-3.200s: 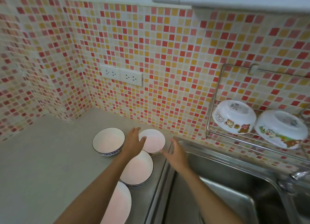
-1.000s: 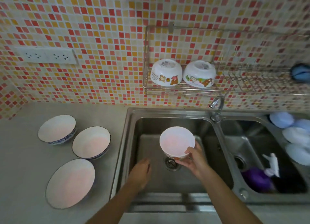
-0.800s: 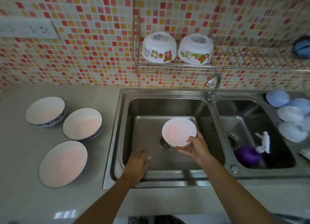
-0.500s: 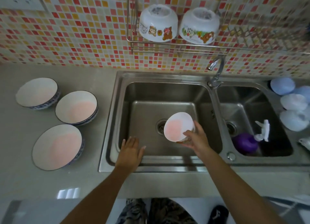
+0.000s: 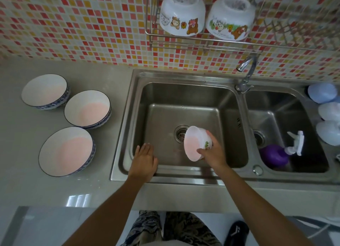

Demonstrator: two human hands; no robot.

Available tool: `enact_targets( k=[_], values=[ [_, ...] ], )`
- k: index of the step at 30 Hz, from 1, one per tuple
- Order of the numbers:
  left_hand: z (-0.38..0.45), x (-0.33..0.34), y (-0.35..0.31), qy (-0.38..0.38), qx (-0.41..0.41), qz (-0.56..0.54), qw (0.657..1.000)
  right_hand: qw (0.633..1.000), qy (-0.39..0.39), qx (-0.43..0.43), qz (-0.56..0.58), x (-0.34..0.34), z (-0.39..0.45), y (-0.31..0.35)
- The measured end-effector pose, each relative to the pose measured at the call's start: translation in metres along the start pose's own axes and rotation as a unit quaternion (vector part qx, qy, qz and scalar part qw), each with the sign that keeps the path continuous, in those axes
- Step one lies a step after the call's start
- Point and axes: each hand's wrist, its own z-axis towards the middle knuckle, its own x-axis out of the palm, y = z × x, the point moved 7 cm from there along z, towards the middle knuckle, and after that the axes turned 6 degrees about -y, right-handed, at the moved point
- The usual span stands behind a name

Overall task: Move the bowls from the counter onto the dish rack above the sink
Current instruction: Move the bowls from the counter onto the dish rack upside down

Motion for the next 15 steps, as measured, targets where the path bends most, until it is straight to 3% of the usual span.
enact_targets(
  k=[4,9,15],
  values=[
    [-0.001,0.001,0.001,0.000,-0.004,-0.005,1.000,0.994,0.021,-0.064,-0.087,0.005,-0.002,0.005],
    [-0.001,0.001,0.002,-0.002,-0.002,-0.006,1.000,0.953,0.034,-0.180,-0.243,0.013,-0.008,0.010],
    [-0.001,0.001,0.003,-0.007,-0.005,-0.015,1.000,0.844,0.047,-0.344,-0.409,0.026,-0.019,0.019]
  ],
)
